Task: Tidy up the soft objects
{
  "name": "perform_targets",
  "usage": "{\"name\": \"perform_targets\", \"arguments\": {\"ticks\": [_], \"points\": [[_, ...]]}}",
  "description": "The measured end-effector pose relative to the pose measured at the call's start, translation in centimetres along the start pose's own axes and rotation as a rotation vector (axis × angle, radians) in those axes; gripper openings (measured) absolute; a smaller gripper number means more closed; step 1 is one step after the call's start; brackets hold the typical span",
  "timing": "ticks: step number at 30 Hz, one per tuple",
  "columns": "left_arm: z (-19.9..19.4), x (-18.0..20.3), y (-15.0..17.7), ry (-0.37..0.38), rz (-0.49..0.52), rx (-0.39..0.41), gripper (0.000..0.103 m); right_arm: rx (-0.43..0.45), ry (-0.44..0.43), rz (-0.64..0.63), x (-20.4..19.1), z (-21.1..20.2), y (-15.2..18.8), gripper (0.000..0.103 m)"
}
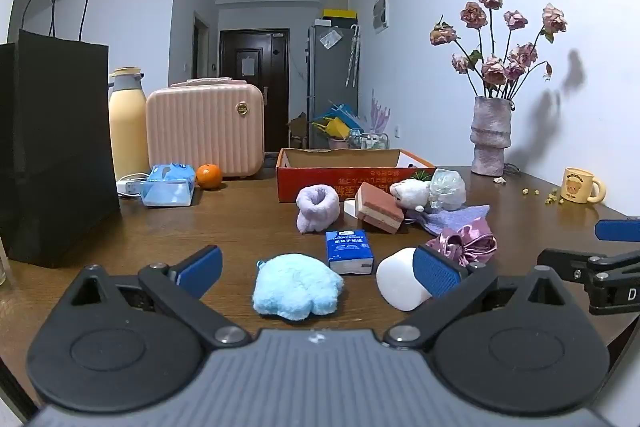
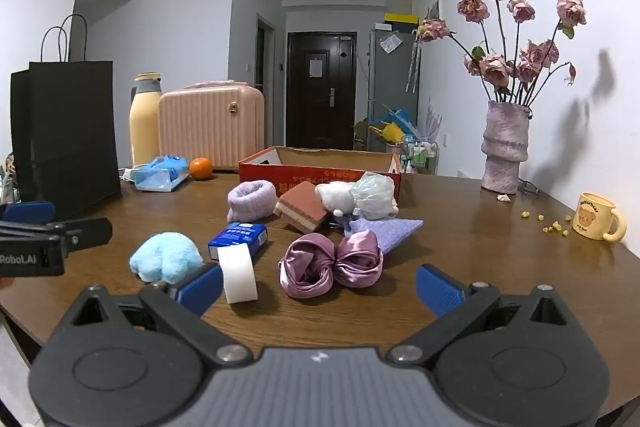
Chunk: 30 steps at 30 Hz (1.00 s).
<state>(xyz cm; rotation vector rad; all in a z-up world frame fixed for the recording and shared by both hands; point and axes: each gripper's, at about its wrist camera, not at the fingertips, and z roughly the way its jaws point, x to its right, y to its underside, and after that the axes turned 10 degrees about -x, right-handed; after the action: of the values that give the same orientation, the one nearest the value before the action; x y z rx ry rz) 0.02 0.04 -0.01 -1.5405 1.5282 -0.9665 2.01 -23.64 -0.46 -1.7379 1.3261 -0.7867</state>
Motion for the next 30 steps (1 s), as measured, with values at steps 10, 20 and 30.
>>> {"name": "perform_targets", "arguments": {"ticks": [10,20,30], "points": [[0.15,0.0,0.11,0.006,0.005,-0.006,0.103,-0.007,0.004,-0.004,-0.23,-0.04,0.02,0.103],[-0.15,0.18,0.12,0.002,0.008,-0.003,0.103,-0.006,0.004,-0.007,-0.3,-0.14,-0.12,0.103],[-0.08,0.23,0.07,0.003,0.01,-0.004,0.103,-0.007,0.008,-0.009,-0.37,-0.11,-0.11,0.103]]}}
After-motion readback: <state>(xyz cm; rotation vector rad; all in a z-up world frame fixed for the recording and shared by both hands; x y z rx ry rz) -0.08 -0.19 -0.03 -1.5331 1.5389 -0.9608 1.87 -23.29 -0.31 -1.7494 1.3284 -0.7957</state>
